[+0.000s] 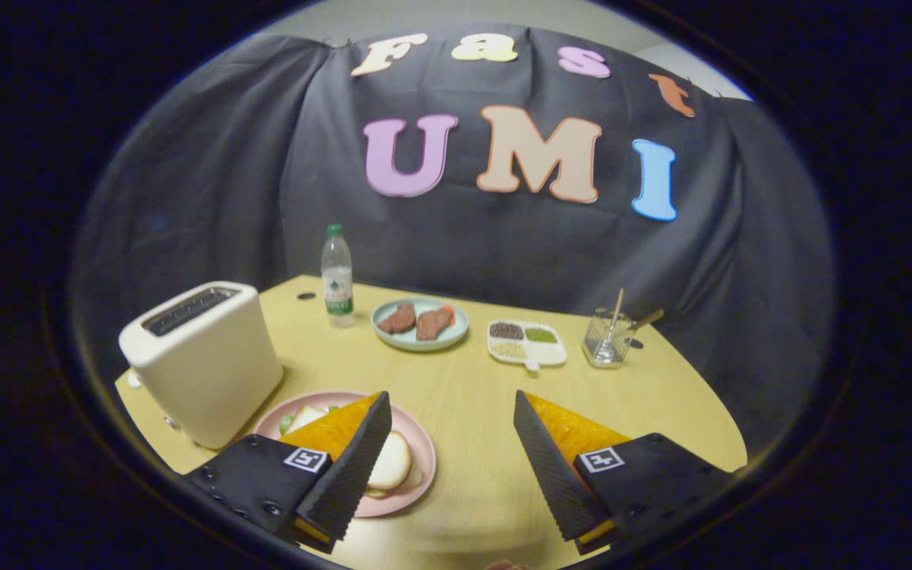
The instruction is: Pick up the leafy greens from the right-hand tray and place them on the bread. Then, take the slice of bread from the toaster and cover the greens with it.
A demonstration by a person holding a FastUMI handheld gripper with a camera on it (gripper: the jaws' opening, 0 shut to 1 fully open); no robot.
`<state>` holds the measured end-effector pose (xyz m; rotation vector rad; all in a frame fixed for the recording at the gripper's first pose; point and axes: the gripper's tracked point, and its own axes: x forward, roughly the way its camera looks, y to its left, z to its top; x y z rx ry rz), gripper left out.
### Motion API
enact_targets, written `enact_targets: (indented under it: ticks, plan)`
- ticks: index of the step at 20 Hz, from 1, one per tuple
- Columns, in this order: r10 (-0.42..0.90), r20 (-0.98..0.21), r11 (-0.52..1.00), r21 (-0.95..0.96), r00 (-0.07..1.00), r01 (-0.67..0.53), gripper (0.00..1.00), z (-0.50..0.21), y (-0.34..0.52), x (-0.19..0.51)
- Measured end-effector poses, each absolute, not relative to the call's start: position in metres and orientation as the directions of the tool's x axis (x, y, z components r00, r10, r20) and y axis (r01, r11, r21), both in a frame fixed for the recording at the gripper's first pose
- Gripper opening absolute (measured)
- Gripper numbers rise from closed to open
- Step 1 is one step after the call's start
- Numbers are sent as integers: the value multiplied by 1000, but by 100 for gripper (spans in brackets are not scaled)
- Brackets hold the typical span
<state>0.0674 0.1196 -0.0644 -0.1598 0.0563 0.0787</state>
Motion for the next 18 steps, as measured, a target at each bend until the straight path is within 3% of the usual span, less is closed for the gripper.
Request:
enact_targets:
  ticks: [10,18]
  plan:
    - [39,286,999,11,958,-44,98,64,67,7]
    - [5,366,1000,6,931,-7,98,103,24,-21]
